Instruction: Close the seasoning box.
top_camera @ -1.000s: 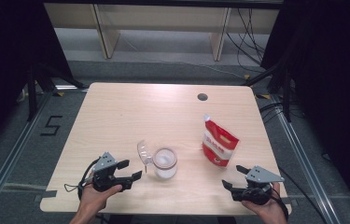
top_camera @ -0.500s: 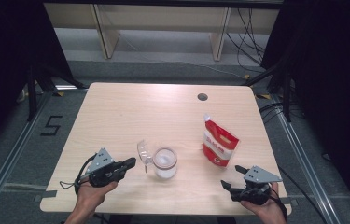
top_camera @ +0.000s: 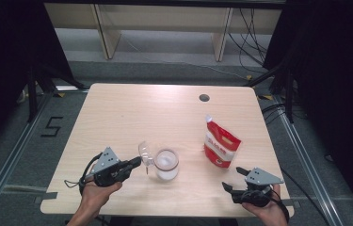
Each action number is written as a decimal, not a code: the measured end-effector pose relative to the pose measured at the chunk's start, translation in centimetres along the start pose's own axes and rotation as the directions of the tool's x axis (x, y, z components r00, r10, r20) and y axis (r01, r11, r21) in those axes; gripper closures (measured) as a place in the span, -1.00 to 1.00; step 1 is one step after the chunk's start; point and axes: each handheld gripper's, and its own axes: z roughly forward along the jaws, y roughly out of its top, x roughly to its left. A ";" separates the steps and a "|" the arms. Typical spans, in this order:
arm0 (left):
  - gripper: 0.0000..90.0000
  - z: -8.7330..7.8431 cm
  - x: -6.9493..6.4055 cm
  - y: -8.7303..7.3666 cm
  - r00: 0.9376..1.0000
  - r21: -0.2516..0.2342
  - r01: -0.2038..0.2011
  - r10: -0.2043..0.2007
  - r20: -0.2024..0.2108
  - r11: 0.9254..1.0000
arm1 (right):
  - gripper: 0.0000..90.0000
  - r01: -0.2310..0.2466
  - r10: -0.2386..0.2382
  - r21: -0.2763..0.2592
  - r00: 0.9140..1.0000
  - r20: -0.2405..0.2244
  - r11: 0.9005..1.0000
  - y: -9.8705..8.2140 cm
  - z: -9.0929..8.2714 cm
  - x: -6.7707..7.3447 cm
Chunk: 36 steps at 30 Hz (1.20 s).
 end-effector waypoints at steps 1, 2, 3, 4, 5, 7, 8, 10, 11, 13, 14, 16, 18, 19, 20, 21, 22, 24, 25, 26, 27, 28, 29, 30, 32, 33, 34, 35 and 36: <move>0.98 0.0 0.1 0.1 1.000 0.002 -0.018 0.018 0.000 1.000 | -0.48 0.001 -0.001 0.000 1.000 -0.002 1.000 0.0 0.0 0.0; 0.98 0.0 0.0 0.1 1.000 0.002 -0.015 0.015 -0.001 1.000 | -0.48 0.003 -0.003 0.000 1.000 0.002 1.000 0.0 0.0 0.0; 0.98 0.0 0.0 0.1 1.000 0.001 -0.014 0.014 0.000 1.000 | -0.48 0.004 -0.004 0.000 1.000 0.002 1.000 0.0 0.0 0.0; 0.98 0.1 0.0 0.2 1.000 -0.004 -0.014 0.014 0.001 1.000 | -0.48 0.007 -0.007 0.001 1.000 -0.002 1.000 0.0 0.1 0.0; 0.98 0.1 0.0 0.2 1.000 -0.004 -0.014 0.014 0.001 1.000 | -0.48 0.007 -0.007 0.001 1.000 -0.002 1.000 0.0 0.1 0.0; 0.98 0.0 -0.1 0.4 1.000 0.002 -0.024 0.024 -0.004 1.000 | -0.48 0.005 -0.005 0.007 1.000 -0.015 1.000 0.0 0.1 0.0; 0.98 0.1 -0.1 0.5 1.000 0.000 -0.021 0.021 -0.004 1.000 | -0.48 0.006 -0.006 0.004 1.000 -0.012 1.000 0.0 0.1 0.0; 0.98 0.1 -0.2 0.5 1.000 -0.002 -0.020 0.020 -0.005 1.000 | -0.48 -0.010 0.010 0.012 1.000 -0.010 1.000 0.0 0.1 0.1; 0.98 0.2 -0.2 0.5 1.000 -0.003 -0.018 0.018 -0.005 1.000 | -0.48 -0.007 0.007 0.013 1.000 -0.008 1.000 0.0 0.1 0.1; 0.98 0.3 -0.2 0.6 1.000 -0.011 -0.023 0.023 0.005 1.000 | -0.48 0.003 -0.003 0.008 1.000 -0.005 1.000 0.0 0.2 0.0; 0.98 0.3 -0.2 0.6 1.000 -0.011 -0.024 0.024 0.005 1.000 | -0.48 -0.003 0.003 0.014 1.000 -0.008 1.000 0.0 0.2 0.1; 0.98 0.4 -0.3 0.7 1.000 -0.008 -0.027 0.027 0.002 1.000 | -0.48 -0.015 0.015 0.019 1.000 -0.008 1.000 0.0 0.2 0.3; 0.98 0.5 -0.5 0.8 1.000 -0.004 -0.029 0.029 -0.001 1.000 | -0.48 -0.001 0.001 0.012 1.000 -0.004 1.000 0.0 0.2 0.2; 0.98 0.6 -0.5 0.9 0.999 -0.004 -0.034 0.034 0.001 0.999 | -0.48 0.016 -0.016 0.007 1.000 -0.006 1.000 0.0 0.3 0.0; 0.98 0.6 -0.6 0.9 0.999 -0.005 -0.034 0.034 -0.002 0.999 | -0.48 0.015 -0.015 0.006 1.000 -0.004 1.000 0.1 0.3 0.0; 0.98 0.7 -0.6 0.9 0.999 -0.003 -0.043 0.043 0.001 0.999 | -0.48 0.007 -0.007 0.011 1.000 -0.007 1.000 0.1 0.3 0.1; 0.97 0.7 -0.7 0.9 0.999 -0.005 -0.040 0.040 0.003 0.999 | -0.48 0.001 -0.001 0.015 1.000 -0.010 1.000 0.1 0.3 0.1; 0.97 0.8 -0.7 1.0 0.999 0.000 -0.048 0.048 0.002 0.999 | -0.48 0.001 -0.001 0.016 1.000 -0.009 1.000 0.1 0.3 0.2; 0.97 0.9 -0.8 1.0 0.999 0.000 -0.045 0.045 0.003 0.999 | -0.48 0.000 0.001 0.017 1.000 -0.010 1.000 0.1 0.3 0.2; 0.97 0.9 -0.8 1.1 0.999 0.001 -0.048 0.048 0.004 0.999 | -0.48 0.001 -0.001 0.017 1.000 -0.010 1.000 0.1 0.3 0.2; 0.97 1.0 -0.8 1.1 0.999 0.001 -0.050 0.050 0.007 0.999 | -0.48 0.001 -0.001 0.017 1.000 -0.010 1.000 0.1 0.3 0.2; 0.97 1.0 -0.9 1.2 0.999 0.001 -0.049 0.049 0.009 0.999 | -0.48 -0.002 0.002 0.018 1.000 -0.009 1.000 0.1 0.3 0.2; 0.97 1.1 -0.9 1.2 0.999 -0.003 -0.052 0.052 0.016 0.999 | -0.48 -0.025 0.025 0.023 1.000 -0.007 0.999 0.1 0.2 0.4; 0.97 1.2 -0.9 1.2 0.998 -0.002 -0.053 0.053 0.019 0.999 | -0.48 -0.021 0.022 0.019 1.000 -0.006 1.000 0.1 0.2 0.3; 0.96 1.3 -1.1 1.3 0.998 0.003 -0.057 0.057 0.018 0.998 | -0.48 0.000 0.000 0.013 1.000 -0.007 1.000 0.1 0.3 0.1; 0.96 1.4 -1.1 1.3 0.998 0.003 -0.057 0.057 0.020 0.998 | -0.48 0.001 -0.001 0.013 1.000 -0.008 1.000 0.1 0.3 0.1; 0.96 1.5 -1.1 1.2 0.998 -0.001 -0.054 0.054 0.026 0.999 | -0.48 0.001 -0.001 0.012 1.000 -0.007 1.000 0.1 0.3 0.1; 0.96 1.5 -1.2 1.3 0.998 0.007 -0.062 0.062 0.024 0.998 | -0.48 -0.010 0.010 0.015 1.000 -0.007 1.000 0.1 0.3 0.2; 0.96 1.6 -1.2 1.3 0.998 0.006 -0.059 0.059 0.025 0.998 | -0.48 0.011 -0.011 0.010 1.000 -0.007 1.000 0.1 0.3 0.1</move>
